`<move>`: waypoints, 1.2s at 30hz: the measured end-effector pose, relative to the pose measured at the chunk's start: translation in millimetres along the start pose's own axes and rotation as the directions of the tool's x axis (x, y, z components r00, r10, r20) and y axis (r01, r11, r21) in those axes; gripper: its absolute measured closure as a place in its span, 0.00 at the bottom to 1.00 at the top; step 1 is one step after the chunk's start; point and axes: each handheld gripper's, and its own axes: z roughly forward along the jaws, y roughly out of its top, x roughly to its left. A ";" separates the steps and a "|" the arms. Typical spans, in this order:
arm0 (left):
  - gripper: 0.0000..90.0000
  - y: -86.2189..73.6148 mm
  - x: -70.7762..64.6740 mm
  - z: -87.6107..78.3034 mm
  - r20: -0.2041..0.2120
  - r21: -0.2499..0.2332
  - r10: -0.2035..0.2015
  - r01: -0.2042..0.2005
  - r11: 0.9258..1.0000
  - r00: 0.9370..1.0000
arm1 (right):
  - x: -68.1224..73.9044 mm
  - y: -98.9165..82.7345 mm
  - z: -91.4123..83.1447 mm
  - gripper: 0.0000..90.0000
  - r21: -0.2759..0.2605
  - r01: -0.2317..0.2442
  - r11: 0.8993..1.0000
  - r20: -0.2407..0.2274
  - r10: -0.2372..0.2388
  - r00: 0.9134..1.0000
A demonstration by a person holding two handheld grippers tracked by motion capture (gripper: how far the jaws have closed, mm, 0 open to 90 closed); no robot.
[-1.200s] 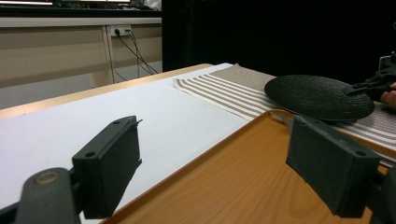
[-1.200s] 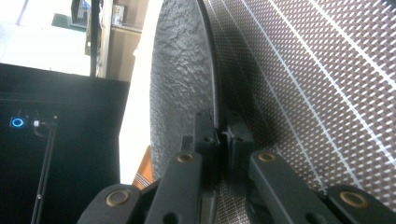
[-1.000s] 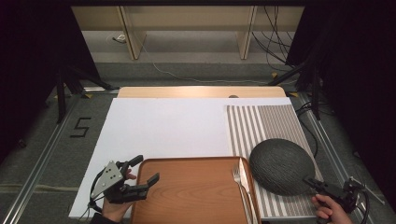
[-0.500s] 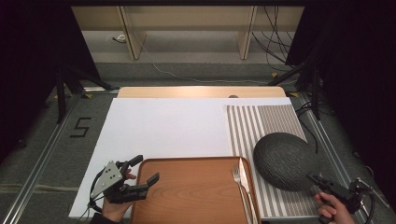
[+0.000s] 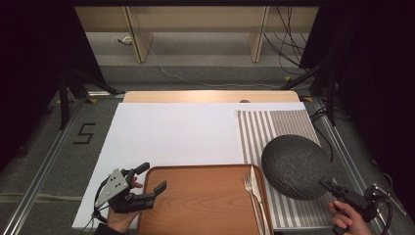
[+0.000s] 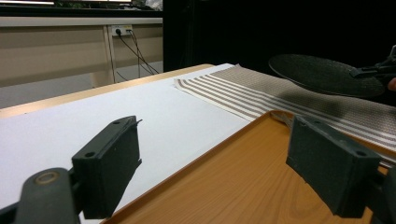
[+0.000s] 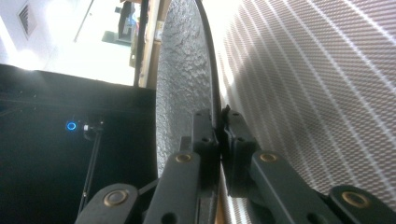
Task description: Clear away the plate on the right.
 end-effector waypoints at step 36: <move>0.18 0.1 0.1 -0.4 0.000 -0.002 -0.001 0.001 1.000 1.000 | 33.6 -64.8 60.1 0.95 0.276 0.081 0.958 -0.091 -0.058 0.994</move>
